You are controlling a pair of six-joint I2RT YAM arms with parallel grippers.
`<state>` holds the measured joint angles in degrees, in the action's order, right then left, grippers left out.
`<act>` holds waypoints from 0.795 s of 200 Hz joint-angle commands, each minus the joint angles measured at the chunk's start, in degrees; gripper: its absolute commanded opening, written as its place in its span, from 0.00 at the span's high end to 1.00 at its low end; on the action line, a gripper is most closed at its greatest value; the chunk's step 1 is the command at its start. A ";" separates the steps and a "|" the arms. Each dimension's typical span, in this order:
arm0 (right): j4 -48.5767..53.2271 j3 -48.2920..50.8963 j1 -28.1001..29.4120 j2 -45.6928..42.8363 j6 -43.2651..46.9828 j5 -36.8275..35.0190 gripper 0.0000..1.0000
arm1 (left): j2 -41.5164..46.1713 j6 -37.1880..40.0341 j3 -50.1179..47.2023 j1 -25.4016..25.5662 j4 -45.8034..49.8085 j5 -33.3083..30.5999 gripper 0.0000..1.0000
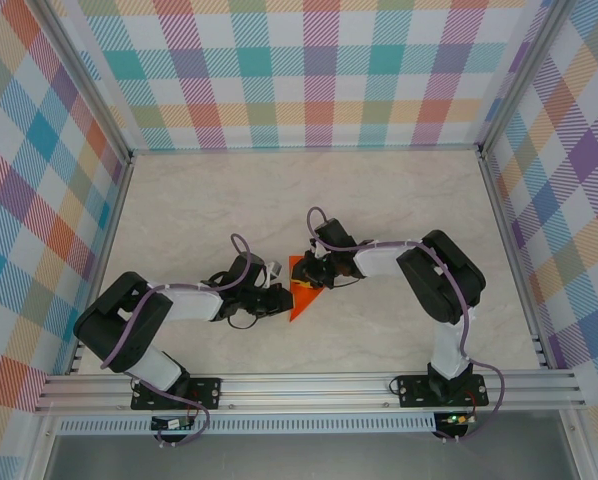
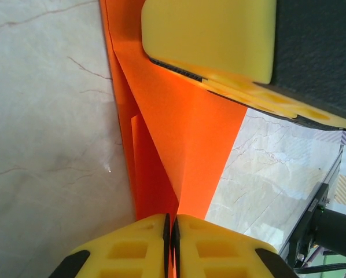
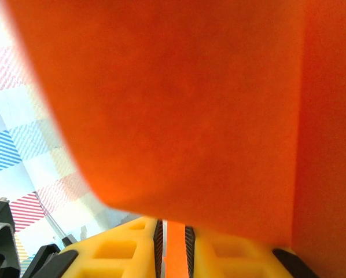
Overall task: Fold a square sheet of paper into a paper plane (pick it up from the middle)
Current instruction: Fourth fold the wing at the center of the table.
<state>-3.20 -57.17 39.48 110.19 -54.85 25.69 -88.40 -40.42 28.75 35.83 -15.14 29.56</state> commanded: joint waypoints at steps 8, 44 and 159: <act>0.74 -0.73 0.24 1.73 0.67 1.54 0.79 | -1.56 -0.44 0.17 -0.59 -1.06 2.31 0.93; 0.99 -1.19 0.24 0.53 0.71 1.84 0.78 | -2.28 -1.10 -0.77 -0.60 -0.24 1.64 0.99; 1.76 -0.41 0.17 -6.48 1.41 -2.23 0.74 | -4.76 -2.70 -1.86 -0.59 2.66 -0.69 1.00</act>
<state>-1.21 -58.13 39.48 107.15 -54.41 24.49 -91.07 -42.87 28.67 35.79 -16.69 30.96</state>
